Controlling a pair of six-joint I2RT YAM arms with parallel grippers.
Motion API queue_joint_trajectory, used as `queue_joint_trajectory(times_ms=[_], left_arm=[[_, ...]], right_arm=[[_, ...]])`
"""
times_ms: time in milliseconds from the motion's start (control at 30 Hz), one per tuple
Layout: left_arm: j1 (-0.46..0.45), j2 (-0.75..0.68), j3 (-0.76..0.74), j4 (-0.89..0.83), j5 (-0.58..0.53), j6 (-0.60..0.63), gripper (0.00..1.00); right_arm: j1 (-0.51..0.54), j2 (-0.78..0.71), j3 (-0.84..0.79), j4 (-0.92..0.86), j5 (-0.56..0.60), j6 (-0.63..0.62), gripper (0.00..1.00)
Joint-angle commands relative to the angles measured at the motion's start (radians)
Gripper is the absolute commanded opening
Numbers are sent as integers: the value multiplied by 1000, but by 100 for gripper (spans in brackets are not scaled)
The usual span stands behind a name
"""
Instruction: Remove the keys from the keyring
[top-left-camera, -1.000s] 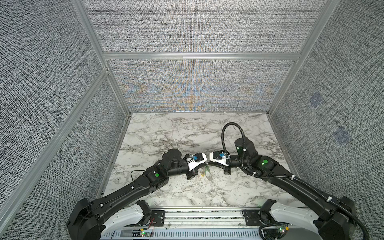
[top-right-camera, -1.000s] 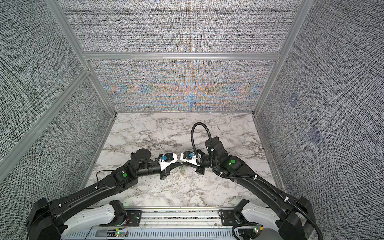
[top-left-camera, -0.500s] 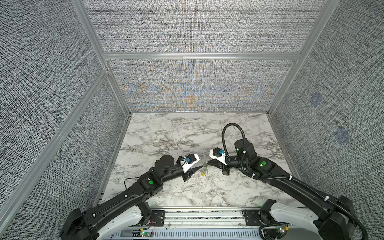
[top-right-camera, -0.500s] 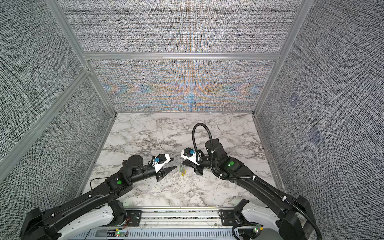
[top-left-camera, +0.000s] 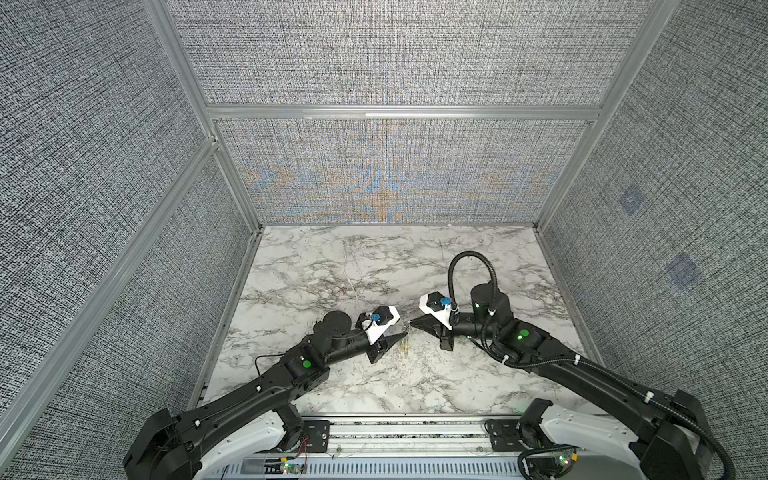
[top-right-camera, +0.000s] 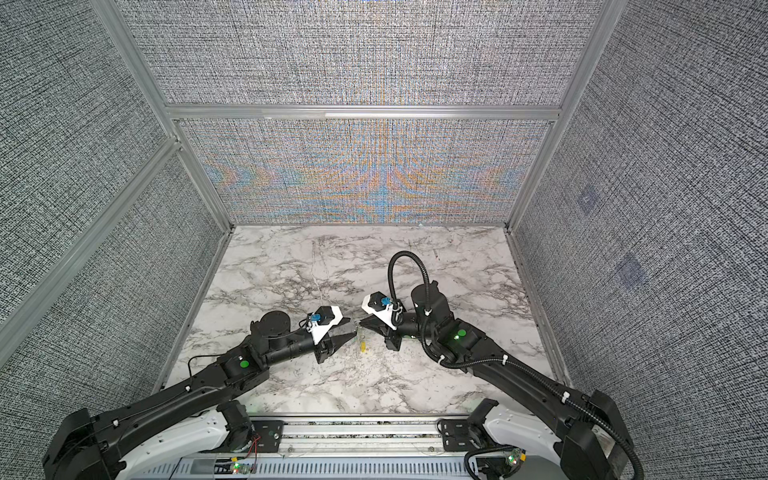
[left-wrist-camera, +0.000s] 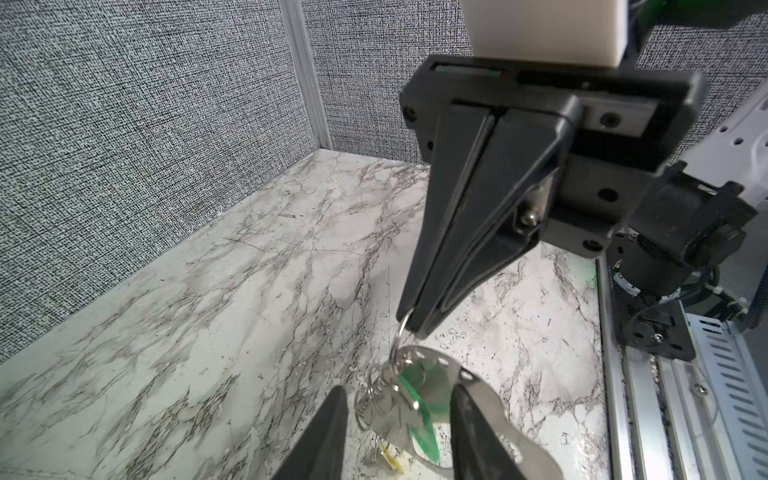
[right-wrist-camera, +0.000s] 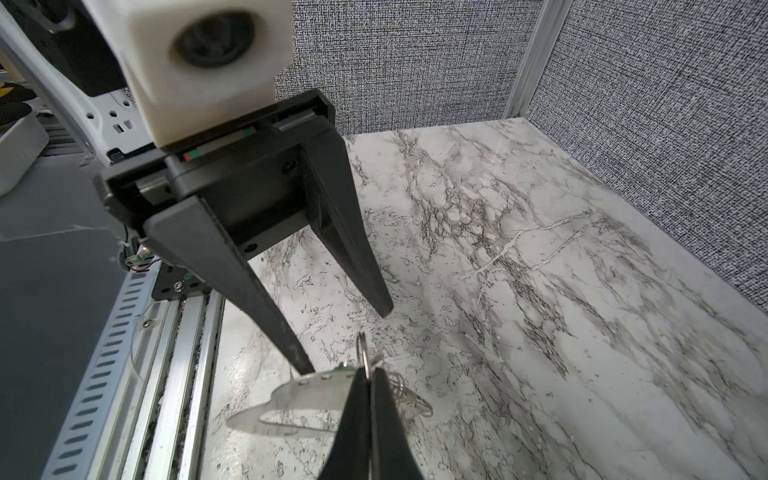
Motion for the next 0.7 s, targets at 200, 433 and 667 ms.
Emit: queue_joint_trajectory(times_ms=[200, 433, 667], left_arm=[[1, 42, 6, 67, -21, -32, 54], [1, 68, 6, 115, -18, -42, 52], [1, 104, 12, 157, -7, -54, 51]], right_arm=[[1, 3, -1, 92, -8, 37, 0], [4, -5, -19, 126, -14, 60, 0], [5, -4, -26, 163, -9, 75, 0]])
